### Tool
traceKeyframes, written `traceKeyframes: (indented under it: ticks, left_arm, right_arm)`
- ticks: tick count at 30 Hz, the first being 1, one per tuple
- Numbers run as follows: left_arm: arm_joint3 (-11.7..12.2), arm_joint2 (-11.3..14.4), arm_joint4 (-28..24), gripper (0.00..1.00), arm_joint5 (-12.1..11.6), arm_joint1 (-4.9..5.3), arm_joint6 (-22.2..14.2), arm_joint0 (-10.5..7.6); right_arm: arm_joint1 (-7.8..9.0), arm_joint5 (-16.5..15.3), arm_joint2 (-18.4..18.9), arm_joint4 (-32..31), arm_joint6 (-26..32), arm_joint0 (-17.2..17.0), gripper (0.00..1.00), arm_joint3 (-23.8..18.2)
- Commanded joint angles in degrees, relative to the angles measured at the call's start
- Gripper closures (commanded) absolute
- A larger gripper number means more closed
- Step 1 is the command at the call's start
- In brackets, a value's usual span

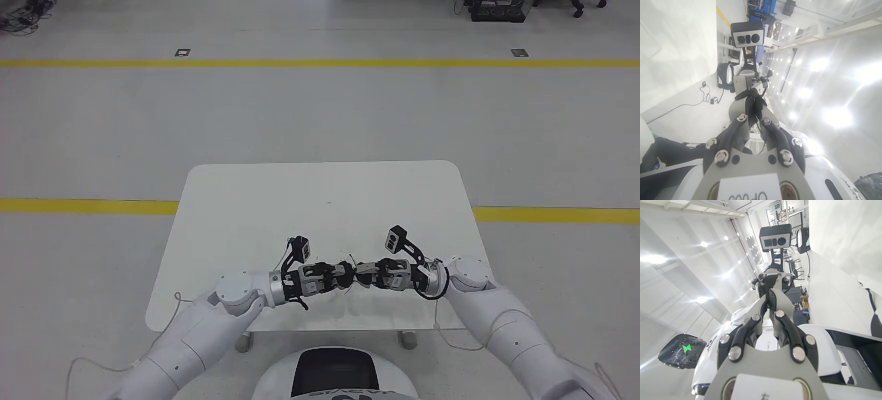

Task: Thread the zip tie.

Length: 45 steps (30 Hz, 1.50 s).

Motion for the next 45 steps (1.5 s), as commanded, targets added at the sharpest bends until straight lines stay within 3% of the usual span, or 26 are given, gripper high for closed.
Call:
traceKeyframes:
  ticks: [1, 16, 25, 38, 45]
  left_arm:
    - [0.04, 0.02, -0.03, 0.98, 0.00, -0.01, 0.04, -0.03]
    - [0.54, 0.34, -0.22, 0.98, -0.05, -0.10, -0.17, -0.37]
    - [0.81, 0.52, -0.37, 0.87, -0.16, -0.16, -0.17, -0.48]
    - [0.99, 0.60, -0.58, 0.98, -0.29, -0.18, -0.38, -0.53]
    - [1.12, 0.71, -0.61, 0.98, -0.28, -0.20, -0.47, -0.62]
  right_arm:
    - [-0.04, -0.02, 0.03, 0.00, 0.01, -0.01, 1.00, 0.06]
    - [-0.33, -0.43, 0.46, 0.05, 0.28, -0.02, 1.00, 0.36]
    - [-0.48, -0.25, 0.53, -0.22, 0.39, -0.02, 1.00, 0.34]
    - [-0.73, 0.00, 0.71, -0.24, 0.39, 0.08, 1.00, 0.94]
    - [-0.87, -0.01, 0.72, -0.35, 0.67, 0.21, 1.00, 1.21]
